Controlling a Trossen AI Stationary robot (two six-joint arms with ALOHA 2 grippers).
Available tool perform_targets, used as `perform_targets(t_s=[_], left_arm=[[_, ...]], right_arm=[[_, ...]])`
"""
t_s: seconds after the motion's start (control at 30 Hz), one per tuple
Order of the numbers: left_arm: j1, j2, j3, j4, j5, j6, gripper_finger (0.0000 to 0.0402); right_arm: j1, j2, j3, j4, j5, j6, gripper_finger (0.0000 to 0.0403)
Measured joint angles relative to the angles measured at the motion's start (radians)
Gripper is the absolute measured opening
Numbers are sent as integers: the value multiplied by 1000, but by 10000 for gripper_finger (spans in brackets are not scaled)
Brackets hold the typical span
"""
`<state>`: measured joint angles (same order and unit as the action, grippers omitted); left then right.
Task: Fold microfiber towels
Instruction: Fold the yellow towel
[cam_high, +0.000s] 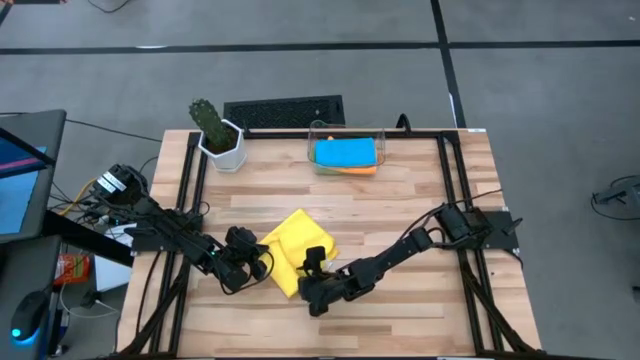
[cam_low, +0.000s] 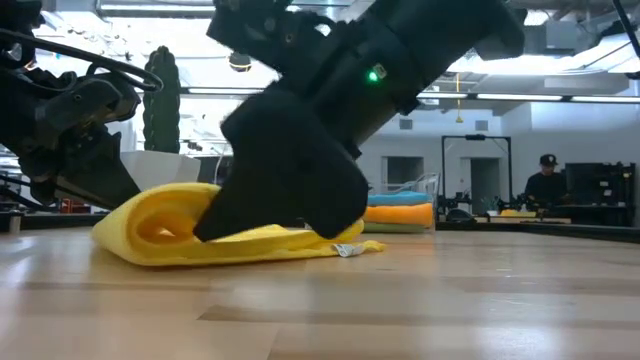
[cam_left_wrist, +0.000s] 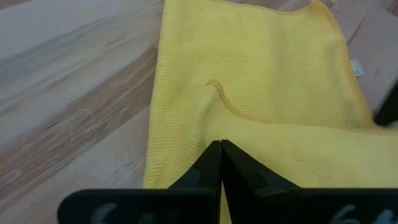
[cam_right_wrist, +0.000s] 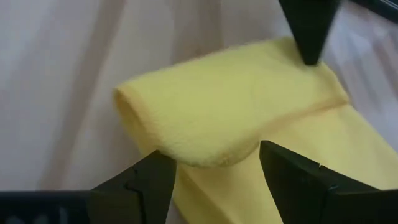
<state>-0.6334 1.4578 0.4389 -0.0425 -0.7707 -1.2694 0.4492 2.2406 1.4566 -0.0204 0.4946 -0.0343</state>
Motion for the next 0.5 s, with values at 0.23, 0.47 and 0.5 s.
perform_targets(t_s=[0.23, 0.47, 0.5], left_arm=[[0, 0, 0, 1, 7, -10, 0], [0, -1, 14, -25, 95, -56, 0], [0, -1, 18, -35, 104, -62, 0]], right_arm=[[0, 0, 77, -143, 88, 0, 255], [0, 0, 92, -231, 163, 45, 255], [0, 0, 92, -258, 180, 62, 255]])
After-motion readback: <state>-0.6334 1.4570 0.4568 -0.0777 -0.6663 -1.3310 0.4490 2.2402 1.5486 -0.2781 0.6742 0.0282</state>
